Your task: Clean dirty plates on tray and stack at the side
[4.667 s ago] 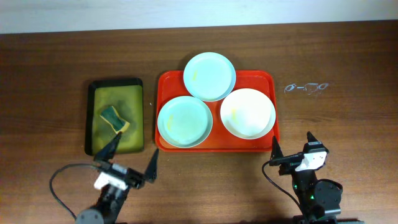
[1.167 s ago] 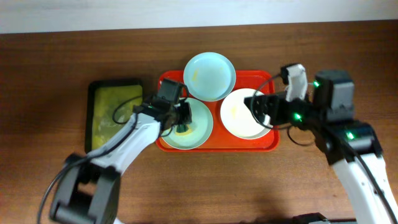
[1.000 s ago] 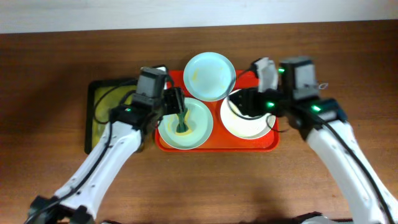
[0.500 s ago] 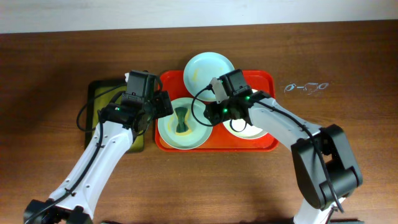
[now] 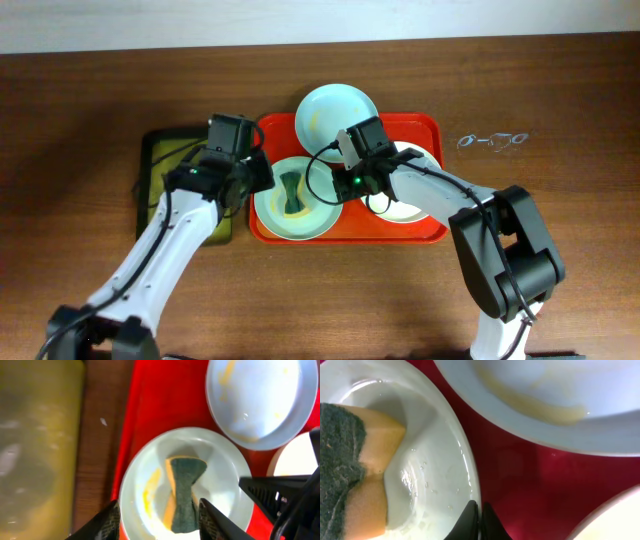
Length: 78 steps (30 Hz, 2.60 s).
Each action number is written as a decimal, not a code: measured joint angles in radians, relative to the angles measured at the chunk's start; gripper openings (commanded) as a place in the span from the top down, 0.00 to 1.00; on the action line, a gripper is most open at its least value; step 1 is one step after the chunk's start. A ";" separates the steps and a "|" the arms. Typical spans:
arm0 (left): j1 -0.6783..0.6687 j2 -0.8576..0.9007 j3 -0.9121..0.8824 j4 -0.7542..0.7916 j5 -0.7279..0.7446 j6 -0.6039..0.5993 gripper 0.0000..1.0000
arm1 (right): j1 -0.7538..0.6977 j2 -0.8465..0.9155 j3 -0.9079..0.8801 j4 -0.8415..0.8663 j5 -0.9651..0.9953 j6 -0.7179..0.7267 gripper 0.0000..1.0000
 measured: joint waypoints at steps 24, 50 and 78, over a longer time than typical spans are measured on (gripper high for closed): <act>-0.108 0.311 -0.005 0.088 -0.103 -0.015 1.00 | 0.000 0.001 0.000 0.002 -0.002 0.008 0.96; -0.144 0.369 0.085 -0.073 -0.362 -0.027 1.00 | -0.001 0.003 0.013 -0.019 -0.013 0.013 0.96; 0.394 0.269 0.036 0.017 -0.169 -0.040 0.62 | 0.484 -0.094 0.364 -0.190 1.368 -0.699 0.96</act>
